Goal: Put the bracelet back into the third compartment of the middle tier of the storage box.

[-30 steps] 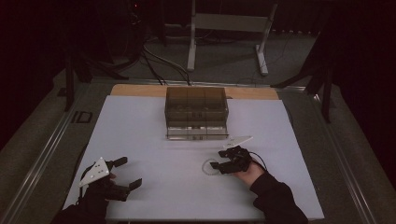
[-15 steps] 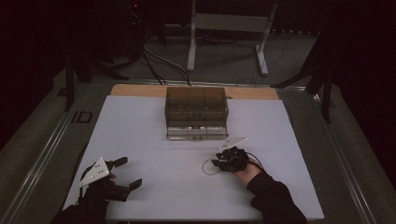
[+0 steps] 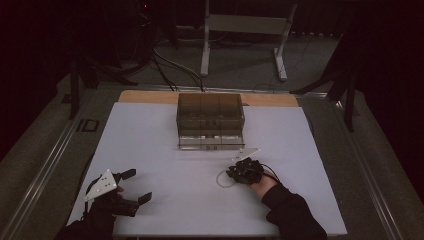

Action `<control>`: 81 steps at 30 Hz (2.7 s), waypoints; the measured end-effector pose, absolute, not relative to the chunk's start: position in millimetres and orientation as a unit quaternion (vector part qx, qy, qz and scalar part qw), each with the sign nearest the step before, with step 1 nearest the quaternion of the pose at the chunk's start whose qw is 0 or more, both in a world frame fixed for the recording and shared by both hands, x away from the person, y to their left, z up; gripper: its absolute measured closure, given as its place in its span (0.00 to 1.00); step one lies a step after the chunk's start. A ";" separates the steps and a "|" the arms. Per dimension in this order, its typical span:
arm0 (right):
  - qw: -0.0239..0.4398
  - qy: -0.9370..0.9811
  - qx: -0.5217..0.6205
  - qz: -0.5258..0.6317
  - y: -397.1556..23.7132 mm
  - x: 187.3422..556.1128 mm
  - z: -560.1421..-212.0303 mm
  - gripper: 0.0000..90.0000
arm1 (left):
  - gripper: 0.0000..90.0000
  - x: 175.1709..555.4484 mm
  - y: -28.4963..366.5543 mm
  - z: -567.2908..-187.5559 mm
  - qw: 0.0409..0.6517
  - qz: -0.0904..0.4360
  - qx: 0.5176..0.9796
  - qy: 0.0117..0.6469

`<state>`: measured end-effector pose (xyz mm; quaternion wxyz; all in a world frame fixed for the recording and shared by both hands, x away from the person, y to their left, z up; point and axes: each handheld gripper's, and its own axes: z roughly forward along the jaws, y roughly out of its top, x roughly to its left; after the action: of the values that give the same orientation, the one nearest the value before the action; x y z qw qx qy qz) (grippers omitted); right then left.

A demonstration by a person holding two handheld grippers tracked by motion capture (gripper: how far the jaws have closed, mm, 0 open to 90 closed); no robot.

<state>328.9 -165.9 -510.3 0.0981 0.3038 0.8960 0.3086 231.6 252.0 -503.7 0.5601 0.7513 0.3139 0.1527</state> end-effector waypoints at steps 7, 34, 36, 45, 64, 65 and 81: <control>0.119 0.899 0.297 0.301 -161.9 323.7 -510.8 0.94 | 0.01 233.4 249.5 -504.1 0.559 0.149 0.754 0.311; 0.111 0.881 0.298 0.349 -166.3 318.4 -478.5 0.95 | 0.01 233.1 249.8 -504.2 0.557 0.152 0.754 0.313; 0.114 0.881 0.295 0.352 -165.6 317.4 -476.1 0.95 | 0.01 233.1 249.8 -504.2 0.557 0.152 0.754 0.313; 0.119 0.882 0.281 0.359 -161.0 311.6 -464.3 0.95 | 0.01 232.9 250.4 -504.0 0.557 0.152 0.753 0.314; 0.127 0.878 0.271 0.374 -159.9 310.0 -443.1 0.97 | 0.01 233.1 250.6 -503.8 0.559 0.151 0.752 0.315; 0.128 0.877 0.271 0.375 -160.0 310.0 -442.3 0.97 | 0.01 233.1 250.6 -503.7 0.560 0.151 0.752 0.315; 0.147 0.873 0.256 0.389 -155.3 316.2 -417.1 0.97 | 0.01 233.4 251.4 -503.6 0.560 0.152 0.751 0.315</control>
<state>316.2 -155.3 -417.1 0.1475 0.2557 0.8728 0.3886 233.4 251.4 -503.6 0.5602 0.7510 0.3146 0.1525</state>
